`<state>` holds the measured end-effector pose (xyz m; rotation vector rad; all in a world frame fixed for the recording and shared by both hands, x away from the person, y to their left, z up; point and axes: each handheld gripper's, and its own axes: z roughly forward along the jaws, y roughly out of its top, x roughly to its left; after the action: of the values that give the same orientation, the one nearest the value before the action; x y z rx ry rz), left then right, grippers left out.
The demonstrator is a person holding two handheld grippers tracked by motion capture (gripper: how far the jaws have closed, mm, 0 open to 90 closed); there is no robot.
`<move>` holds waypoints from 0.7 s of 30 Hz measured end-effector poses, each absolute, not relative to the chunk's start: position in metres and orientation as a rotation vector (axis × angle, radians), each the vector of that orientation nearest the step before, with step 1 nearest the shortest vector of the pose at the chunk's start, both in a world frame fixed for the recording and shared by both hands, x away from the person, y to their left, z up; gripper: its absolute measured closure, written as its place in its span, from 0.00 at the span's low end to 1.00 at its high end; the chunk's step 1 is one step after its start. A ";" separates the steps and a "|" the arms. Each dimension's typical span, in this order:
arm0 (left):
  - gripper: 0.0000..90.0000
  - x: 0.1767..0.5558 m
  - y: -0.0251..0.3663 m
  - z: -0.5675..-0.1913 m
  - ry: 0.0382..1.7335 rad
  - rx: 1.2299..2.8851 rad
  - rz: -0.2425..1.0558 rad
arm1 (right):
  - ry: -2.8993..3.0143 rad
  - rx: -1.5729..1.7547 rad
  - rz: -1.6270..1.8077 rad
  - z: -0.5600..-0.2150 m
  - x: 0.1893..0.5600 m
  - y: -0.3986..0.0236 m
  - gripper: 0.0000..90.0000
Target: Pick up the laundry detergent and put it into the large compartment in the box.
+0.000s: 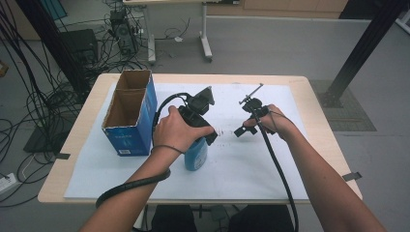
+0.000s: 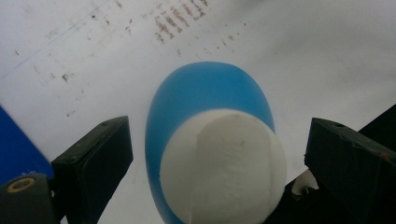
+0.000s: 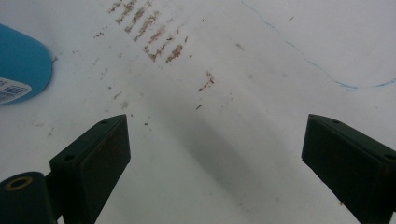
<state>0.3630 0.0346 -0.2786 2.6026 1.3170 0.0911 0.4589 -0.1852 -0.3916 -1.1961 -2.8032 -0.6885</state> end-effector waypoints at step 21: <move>0.09 0.362 0.033 -0.276 1.315 2.602 0.093 | -2.808 -1.183 -0.690 -0.391 0.459 -0.185 0.08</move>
<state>0.3615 0.0333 -0.2762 2.6015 1.3148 0.0934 0.4586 -0.1846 -0.3915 -1.1830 -2.8079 -0.6896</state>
